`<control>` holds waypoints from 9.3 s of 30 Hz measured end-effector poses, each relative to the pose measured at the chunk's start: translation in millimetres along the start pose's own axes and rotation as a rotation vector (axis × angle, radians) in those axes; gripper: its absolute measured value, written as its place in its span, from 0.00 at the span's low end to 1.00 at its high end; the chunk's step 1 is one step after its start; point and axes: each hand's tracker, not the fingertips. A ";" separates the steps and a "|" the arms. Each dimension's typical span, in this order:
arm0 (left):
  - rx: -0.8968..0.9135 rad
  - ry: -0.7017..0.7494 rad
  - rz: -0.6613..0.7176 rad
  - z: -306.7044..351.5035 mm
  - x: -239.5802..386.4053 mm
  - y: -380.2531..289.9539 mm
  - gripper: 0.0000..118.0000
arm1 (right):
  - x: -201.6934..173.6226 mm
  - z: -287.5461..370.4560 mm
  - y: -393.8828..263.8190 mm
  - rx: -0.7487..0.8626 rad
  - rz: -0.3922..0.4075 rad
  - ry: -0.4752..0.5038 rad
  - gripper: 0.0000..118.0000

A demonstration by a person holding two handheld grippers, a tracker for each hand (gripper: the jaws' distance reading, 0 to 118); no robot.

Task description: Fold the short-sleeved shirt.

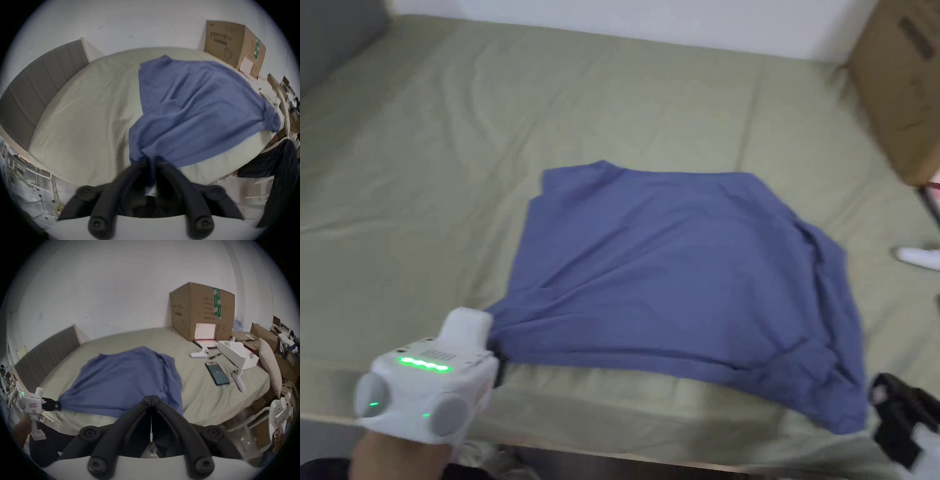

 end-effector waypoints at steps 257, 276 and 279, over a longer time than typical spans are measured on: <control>0.210 -0.299 0.414 76.3 -96.9 19.3 0.19 | -59.0 -4.7 24.4 0.226 0.160 0.195 0.00; -0.097 -1.192 0.958 -124.0 -130.6 14.6 0.06 | -99.6 -32.5 16.0 0.069 0.125 0.224 0.00; -0.209 -0.865 0.860 -131.5 -112.1 13.5 0.06 | -103.2 -37.3 17.3 0.058 0.125 0.227 0.00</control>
